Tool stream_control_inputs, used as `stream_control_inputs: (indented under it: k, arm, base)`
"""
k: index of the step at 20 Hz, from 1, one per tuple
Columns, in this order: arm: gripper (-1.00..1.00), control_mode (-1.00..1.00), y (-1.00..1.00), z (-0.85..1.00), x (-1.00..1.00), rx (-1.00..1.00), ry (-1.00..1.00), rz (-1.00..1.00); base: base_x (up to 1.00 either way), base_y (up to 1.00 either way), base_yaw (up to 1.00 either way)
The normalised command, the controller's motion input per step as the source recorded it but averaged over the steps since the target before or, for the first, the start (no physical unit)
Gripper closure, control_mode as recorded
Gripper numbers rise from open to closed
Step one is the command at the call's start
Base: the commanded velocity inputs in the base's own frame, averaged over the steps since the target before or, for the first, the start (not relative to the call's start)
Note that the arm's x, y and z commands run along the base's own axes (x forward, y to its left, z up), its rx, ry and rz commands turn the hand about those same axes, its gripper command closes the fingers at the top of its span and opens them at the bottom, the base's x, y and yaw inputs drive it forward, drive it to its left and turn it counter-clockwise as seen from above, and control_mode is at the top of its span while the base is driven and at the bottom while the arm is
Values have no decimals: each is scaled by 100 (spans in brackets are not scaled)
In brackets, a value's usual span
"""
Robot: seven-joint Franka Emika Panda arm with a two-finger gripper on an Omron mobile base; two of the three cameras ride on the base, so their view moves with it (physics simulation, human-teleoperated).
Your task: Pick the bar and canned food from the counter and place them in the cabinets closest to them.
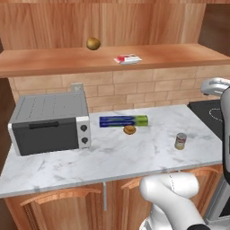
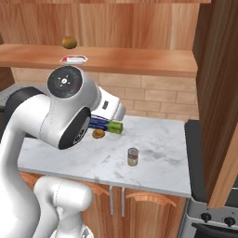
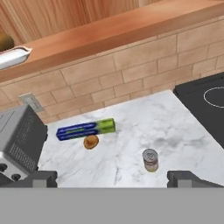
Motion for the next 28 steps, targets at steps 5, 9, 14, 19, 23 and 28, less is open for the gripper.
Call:
stream_control_inputs:
  k: [5, 9, 14, 19, 23, 28]
  arm:
    - [-100, -100, 0, 0, 0, 0, 0, 0]
    - [-100, -100, 0, -12, 7, -1, 0, 0]
    - [-100, -100, -11, -30, 11, -1, 0, 2]
    - [-100, -100, -10, -32, 8, -1, 0, 2]
    - [-100, -100, -4, -26, 12, -3, 0, 1]
    - [-100, -100, 0, -20, 18, -6, 3, 0]
  base:
    - [0, -4, 0]
    - [0, 0, 0]
    - [0, 0, 0]
    - [0, 0, 0]
    - [0, 0, 0]
    - [0, 0, 0]
